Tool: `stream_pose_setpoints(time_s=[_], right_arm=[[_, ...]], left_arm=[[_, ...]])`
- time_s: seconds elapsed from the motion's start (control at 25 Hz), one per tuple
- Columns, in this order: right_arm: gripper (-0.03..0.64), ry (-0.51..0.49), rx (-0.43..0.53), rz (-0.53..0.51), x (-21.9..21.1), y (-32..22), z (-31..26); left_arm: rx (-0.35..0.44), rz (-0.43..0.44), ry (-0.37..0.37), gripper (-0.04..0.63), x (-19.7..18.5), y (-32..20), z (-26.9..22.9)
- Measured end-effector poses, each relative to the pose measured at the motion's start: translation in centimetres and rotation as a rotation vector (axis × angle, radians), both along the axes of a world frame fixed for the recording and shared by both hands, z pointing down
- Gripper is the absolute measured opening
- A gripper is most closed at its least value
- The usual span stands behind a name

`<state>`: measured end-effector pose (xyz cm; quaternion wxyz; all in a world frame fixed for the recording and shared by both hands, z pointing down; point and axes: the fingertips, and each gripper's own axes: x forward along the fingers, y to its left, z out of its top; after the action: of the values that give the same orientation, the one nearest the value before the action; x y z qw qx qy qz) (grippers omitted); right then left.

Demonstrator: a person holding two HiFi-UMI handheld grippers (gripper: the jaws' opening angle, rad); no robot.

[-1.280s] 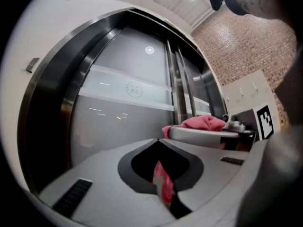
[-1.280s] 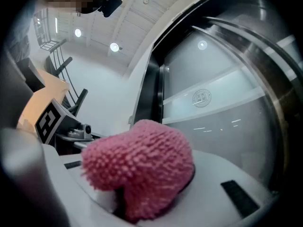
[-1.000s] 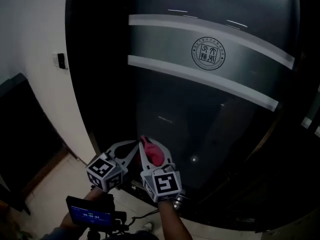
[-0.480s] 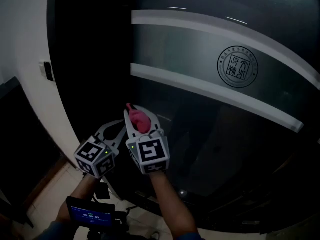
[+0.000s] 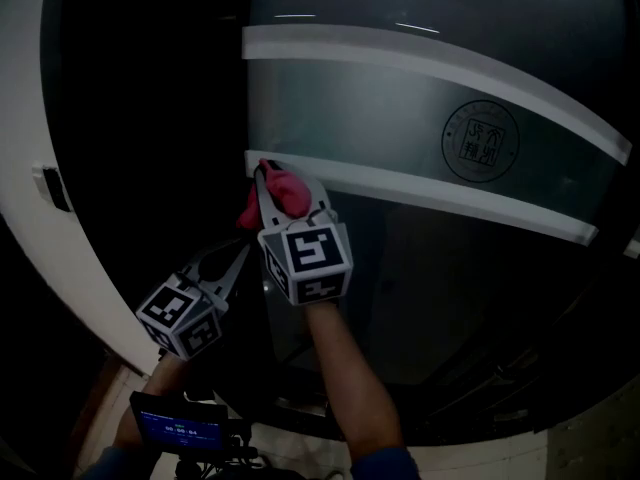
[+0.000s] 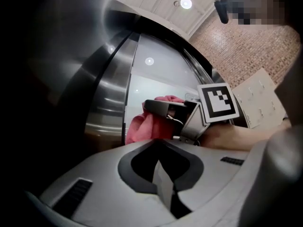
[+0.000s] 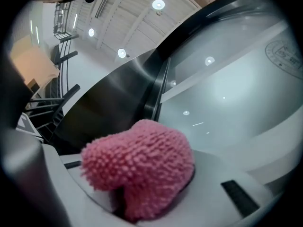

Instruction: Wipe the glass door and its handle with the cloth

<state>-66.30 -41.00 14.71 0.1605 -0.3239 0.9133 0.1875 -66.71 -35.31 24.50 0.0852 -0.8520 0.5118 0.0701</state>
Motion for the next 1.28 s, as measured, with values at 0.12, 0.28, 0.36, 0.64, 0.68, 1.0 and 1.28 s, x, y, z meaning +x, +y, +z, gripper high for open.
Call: stream_pose_setpoints(time_s=[0.12, 0.28, 0.36, 0.64, 0.68, 1.0, 1.28], right_arm=[[0.055, -0.018, 0.014, 0.081, 4.7, -0.7, 0.2], [0.055, -0.041, 0.01, 0.221, 14.7, -1.2, 0.7], [0.055, -0.038, 0.012, 0.286, 20.0, -1.1, 0.9], [0.055, -0.056, -0.008, 0.582, 41.9, -1.1, 2.0], [0.055, -0.059, -0.009, 0.609, 44.1, -1.1, 2.0], [0.055, -0.081, -0.007, 0.68, 52.7, -1.1, 2.0], [0.055, -0.1, -0.021, 0.652, 49.9, -0.7, 2.4]], left_arm=[[0.009, 0.066, 0.014, 0.002, 2.7, -1.3, -0.1], [0.004, 0.209, -0.002, 0.002, 10.6, -2.4, 0.2], [0.005, 0.26, 0.0, 0.002, 14.3, -2.5, 0.2], [-0.013, 0.361, -0.007, 0.002, 24.6, -3.1, 1.7], [-0.016, 0.368, -0.008, 0.002, 25.8, -3.2, 1.9], [-0.02, 0.386, -0.02, 0.002, 31.2, -3.5, 2.7], [-0.026, 0.344, -0.024, 0.002, 29.0, -3.6, 3.4]])
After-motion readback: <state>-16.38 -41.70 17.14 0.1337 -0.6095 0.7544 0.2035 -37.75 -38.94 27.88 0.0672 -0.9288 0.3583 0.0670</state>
